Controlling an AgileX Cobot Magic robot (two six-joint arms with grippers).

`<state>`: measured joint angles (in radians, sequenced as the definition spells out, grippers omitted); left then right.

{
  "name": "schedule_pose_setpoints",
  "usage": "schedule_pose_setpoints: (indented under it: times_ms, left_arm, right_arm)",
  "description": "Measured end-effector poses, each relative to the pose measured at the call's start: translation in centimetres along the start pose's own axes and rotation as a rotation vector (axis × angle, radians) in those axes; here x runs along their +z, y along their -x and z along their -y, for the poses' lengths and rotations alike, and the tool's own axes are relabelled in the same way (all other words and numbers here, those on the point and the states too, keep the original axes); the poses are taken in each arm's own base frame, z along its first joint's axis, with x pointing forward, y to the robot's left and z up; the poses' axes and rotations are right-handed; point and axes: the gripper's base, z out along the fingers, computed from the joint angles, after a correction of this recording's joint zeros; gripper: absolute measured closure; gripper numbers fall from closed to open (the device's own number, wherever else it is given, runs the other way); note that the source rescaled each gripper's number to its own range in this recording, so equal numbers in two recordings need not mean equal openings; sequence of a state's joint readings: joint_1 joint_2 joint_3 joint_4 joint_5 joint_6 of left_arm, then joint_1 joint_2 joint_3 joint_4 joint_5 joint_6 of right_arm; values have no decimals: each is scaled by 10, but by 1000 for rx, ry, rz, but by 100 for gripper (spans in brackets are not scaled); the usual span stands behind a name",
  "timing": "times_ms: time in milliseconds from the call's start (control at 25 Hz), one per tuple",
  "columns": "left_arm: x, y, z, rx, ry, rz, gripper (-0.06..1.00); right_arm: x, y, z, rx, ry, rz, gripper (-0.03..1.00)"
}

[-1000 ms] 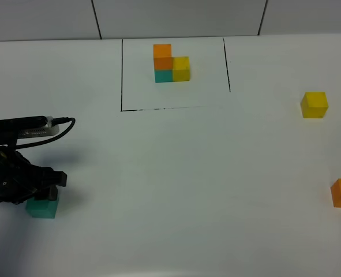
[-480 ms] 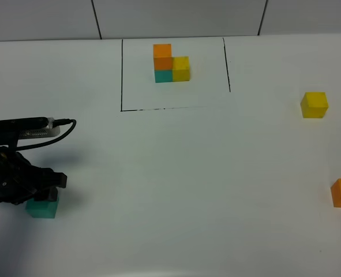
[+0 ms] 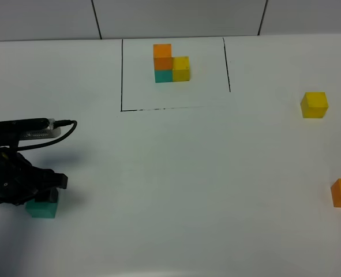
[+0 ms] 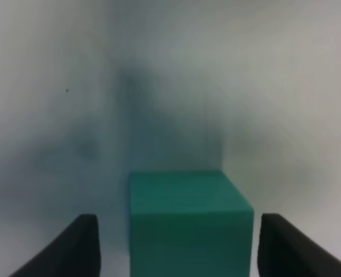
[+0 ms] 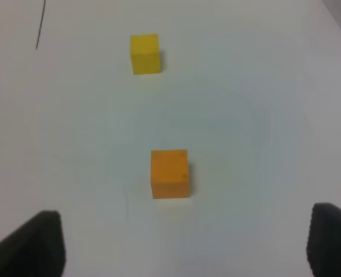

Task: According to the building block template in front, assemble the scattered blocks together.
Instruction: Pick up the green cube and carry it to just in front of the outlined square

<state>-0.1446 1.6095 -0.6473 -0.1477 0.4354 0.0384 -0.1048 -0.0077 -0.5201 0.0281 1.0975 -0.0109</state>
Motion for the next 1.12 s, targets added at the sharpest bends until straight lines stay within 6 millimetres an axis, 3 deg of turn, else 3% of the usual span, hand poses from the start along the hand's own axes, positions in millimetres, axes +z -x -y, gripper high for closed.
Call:
schedule_pose_setpoints:
  times_ms: [160, 320, 560, 720, 920, 1120]
  left_arm:
    - [13, -1, -1, -4, 5, -48, 65]
    - [14, 3, -1, -5, 4, -45, 93]
    - [1, 20, 3, 23, -8, -62, 93]
    - [-17, 41, 10, 167, -25, -50, 93]
    - [-32, 74, 43, 526, -58, -70, 93]
    - [-26, 108, 95, 759, -51, -146, 93]
  right_arm:
    - [0, 0, 0, 0, 0, 0, 20]
    - [0, 0, 0, 0, 0, 0, 20]
    - [0, 0, 0, 0, 1, 0, 20]
    - [0, 0, 0, 0, 1, 0, 20]
    - [0, 0, 0, 1, 2, 0, 20]
    - [0, 0, 0, 1, 2, 0, 20]
